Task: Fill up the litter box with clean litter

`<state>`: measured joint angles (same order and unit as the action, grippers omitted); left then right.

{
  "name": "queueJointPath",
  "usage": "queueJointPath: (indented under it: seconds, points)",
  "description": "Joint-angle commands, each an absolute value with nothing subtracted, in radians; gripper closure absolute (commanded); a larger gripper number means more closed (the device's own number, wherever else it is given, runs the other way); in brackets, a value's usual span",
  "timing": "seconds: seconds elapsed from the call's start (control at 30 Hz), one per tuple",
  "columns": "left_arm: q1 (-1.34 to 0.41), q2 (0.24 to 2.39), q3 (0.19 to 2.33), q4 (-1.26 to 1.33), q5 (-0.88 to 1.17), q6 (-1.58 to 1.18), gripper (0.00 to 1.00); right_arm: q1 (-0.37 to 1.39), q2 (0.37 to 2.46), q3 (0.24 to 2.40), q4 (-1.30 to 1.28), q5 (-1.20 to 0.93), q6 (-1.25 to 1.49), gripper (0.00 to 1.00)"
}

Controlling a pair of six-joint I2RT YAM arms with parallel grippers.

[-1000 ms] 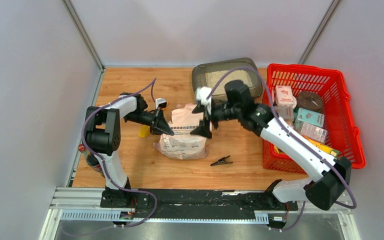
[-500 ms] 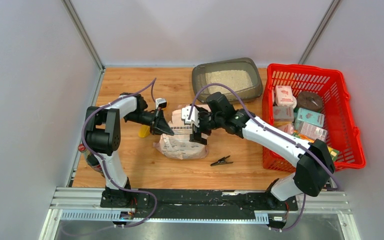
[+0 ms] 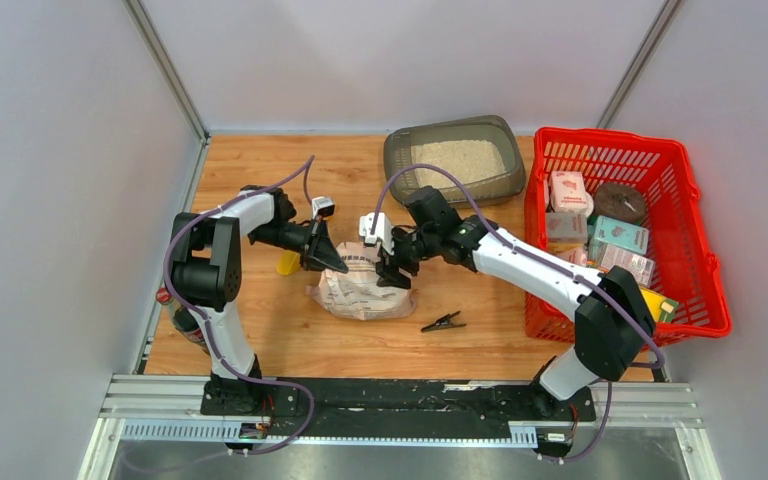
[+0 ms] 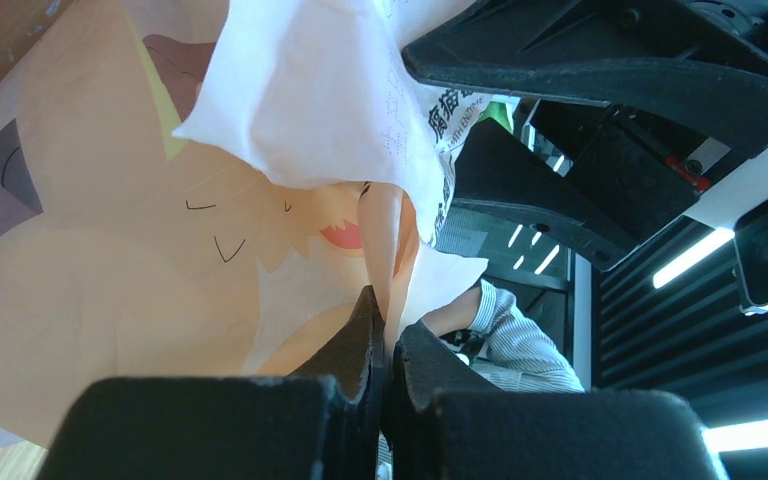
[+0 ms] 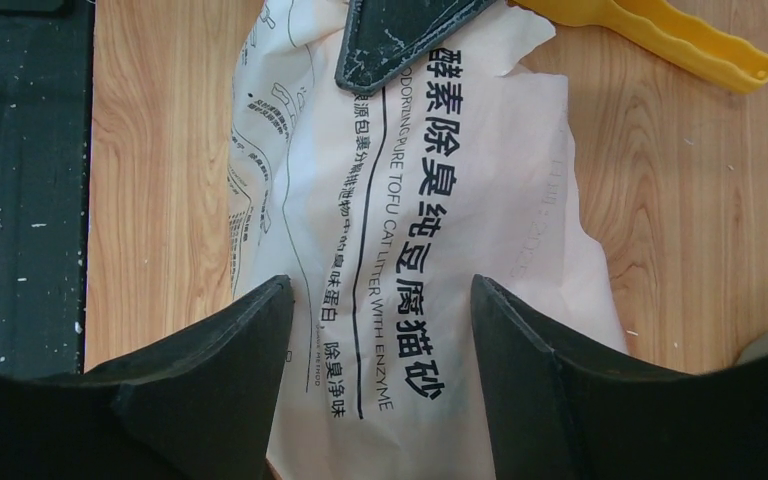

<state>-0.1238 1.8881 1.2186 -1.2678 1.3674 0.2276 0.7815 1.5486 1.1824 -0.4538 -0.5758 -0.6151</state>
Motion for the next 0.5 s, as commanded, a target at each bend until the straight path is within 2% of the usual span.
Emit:
queueJointPath:
  seconds: [0.0,0.07,0.17,0.27,0.4,0.47]
  points:
    - [-0.121,1.838,1.235,-1.499,1.647,0.215,1.00,0.779,1.586,1.216,-0.512,-0.624,-0.555,0.39]
    - [-0.118,1.833,1.232,-1.499,1.647,0.215,1.00,0.770,1.588,1.215,-0.531,-0.611,-0.563,0.38]
    - [-0.110,1.825,1.230,-1.499,1.647,0.213,1.00,0.764,1.568,1.193,-0.575,-0.609,-0.641,0.28]
    - [-0.107,1.827,1.227,-1.499,1.647,0.213,1.00,0.764,1.569,1.181,-0.635,-0.604,-0.719,0.28]
    - [-0.100,1.824,1.230,-1.500,1.647,0.210,1.00,0.752,1.560,1.180,-0.690,-0.561,-0.756,0.58]
    - [-0.097,1.821,1.226,-1.497,1.646,0.210,1.00,0.730,1.554,1.178,-0.713,-0.560,-0.758,0.65]
